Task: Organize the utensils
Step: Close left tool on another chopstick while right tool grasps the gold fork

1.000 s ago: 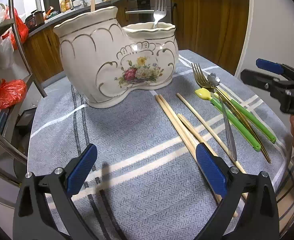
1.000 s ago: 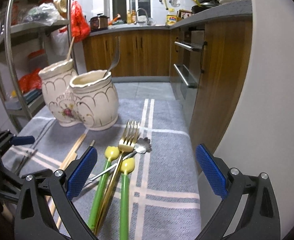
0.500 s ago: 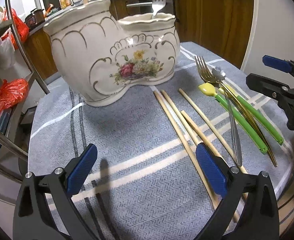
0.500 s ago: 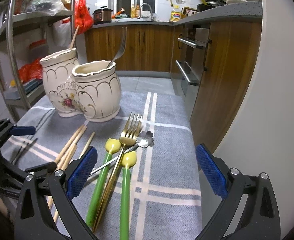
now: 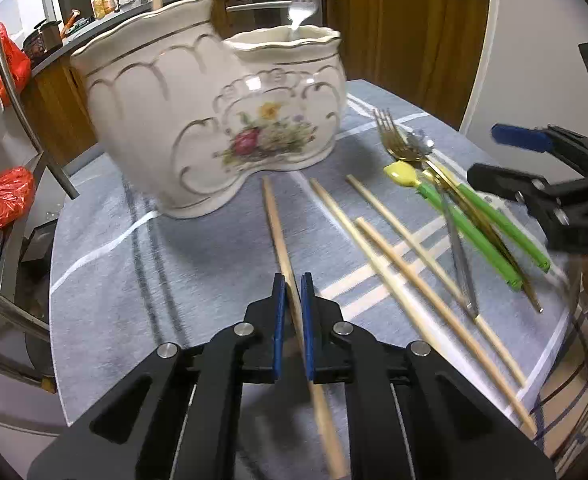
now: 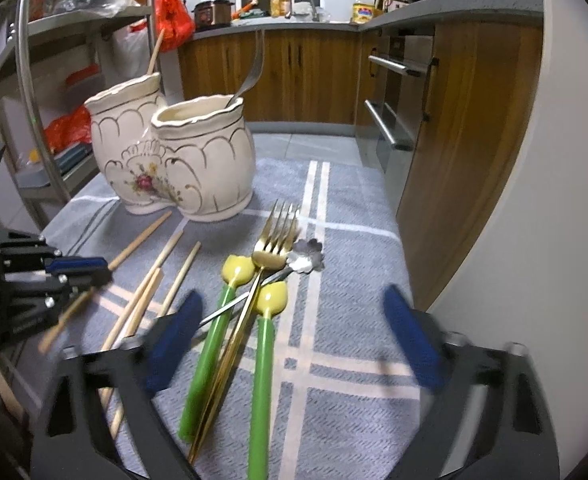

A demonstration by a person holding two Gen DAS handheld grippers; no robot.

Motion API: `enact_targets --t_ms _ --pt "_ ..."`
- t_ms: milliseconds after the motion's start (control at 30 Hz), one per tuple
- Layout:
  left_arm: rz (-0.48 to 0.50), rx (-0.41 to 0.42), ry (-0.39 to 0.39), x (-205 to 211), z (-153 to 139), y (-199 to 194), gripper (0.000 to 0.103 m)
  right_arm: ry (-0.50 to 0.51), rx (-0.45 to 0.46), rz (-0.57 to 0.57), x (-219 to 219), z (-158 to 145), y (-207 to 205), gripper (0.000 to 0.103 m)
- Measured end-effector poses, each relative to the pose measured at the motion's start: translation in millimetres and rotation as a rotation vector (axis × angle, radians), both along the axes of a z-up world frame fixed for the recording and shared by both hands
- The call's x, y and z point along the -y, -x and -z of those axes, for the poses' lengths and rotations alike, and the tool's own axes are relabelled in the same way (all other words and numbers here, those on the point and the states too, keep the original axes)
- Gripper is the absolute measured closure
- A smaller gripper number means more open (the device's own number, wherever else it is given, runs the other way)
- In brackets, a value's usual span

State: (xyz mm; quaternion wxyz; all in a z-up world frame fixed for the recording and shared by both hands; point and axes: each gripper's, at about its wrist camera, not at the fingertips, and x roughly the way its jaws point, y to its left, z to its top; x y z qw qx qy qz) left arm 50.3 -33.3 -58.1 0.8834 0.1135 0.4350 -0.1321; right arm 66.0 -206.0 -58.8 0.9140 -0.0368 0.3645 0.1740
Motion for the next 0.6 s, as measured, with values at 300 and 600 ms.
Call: enact_targets --t_ms 300,600 --pt "0.022 -0.002 -0.01 -30.7 1.1 9.7 0.097 -0.052 -0.108 -0.066 -16.9 5.2 -9.8 0.082" --pt "0.026 -0.008 0.033 -43.4 2.3 14.2 0.097 -0.071 -0.168 -0.04 -20.5 8.7 -24.6 0.088"
